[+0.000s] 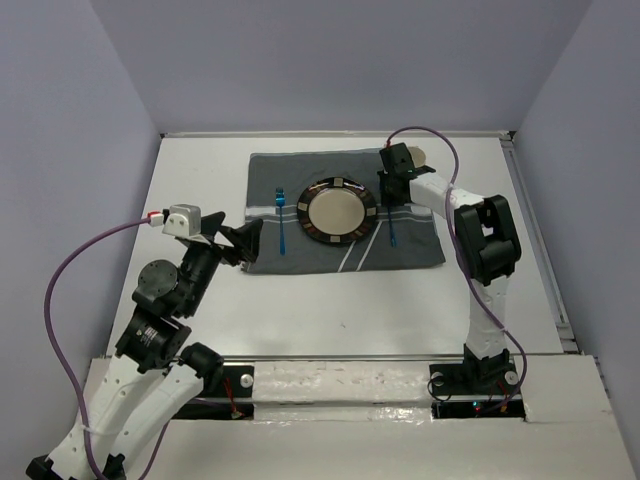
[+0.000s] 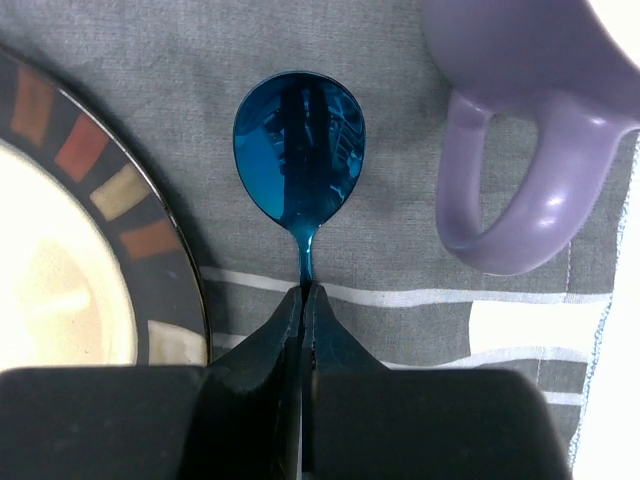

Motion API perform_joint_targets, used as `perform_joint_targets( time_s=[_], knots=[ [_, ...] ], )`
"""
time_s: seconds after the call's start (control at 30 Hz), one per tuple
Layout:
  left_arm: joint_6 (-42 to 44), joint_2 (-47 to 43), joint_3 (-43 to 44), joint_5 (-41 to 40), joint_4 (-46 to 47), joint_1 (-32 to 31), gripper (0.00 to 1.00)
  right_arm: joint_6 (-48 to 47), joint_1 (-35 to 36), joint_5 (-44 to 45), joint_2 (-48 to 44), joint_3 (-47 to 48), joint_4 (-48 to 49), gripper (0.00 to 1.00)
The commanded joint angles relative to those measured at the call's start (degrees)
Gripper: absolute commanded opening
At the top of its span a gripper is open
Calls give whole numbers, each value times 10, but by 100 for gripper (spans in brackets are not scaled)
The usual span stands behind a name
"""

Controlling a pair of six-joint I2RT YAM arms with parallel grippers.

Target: Set the dinner table for one person

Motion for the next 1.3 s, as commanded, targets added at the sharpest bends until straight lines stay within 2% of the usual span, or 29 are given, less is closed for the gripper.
perform_joint_targets(
  time_s=[0.0,0.03,0.1,0.13,0.17,0.2,0.23,0.4,0.6,0.63,0.8,0.93,1.07,1.27],
  knots=[
    [8,7,4,4,20,5,99,19,-4,19,3,25,7,7],
    [8,7,4,4,21,4,99,19,-4,14,1,24,8,23],
    [7,7,4,3,20,6,99,22,-4,12,-8,22,8,37],
    [8,7,4,3,20,7,99,22,-4,10,-19,17,9,48],
    [8,7,4,2,20,8,99,21,-4,1,-27,15,9,54],
    [8,7,4,2,20,9,99,23,-4,-4,-37,11,9,56],
    [7,6,4,2,20,10,99,26,-4,-11,-49,-3,12,63],
    [8,10,5,3,22,20,99,36,3,-82,-183,-84,46,67],
    [12,-14,-2,-28,25,30,99,31,44,-118,-419,-241,153,71],
    [14,-13,-3,-35,27,32,99,29,44,-137,-452,-259,175,99],
    [18,6,1,-31,26,43,99,14,44,-128,-648,-343,191,100],
    [19,10,-6,-3,44,54,99,15,44,-126,-747,-403,206,100],
    [14,21,-3,14,48,68,99,19,44,-131,-795,-441,224,100],
    [14,31,-6,37,57,77,99,22,44,-109,-809,-454,228,100]
  ],
)
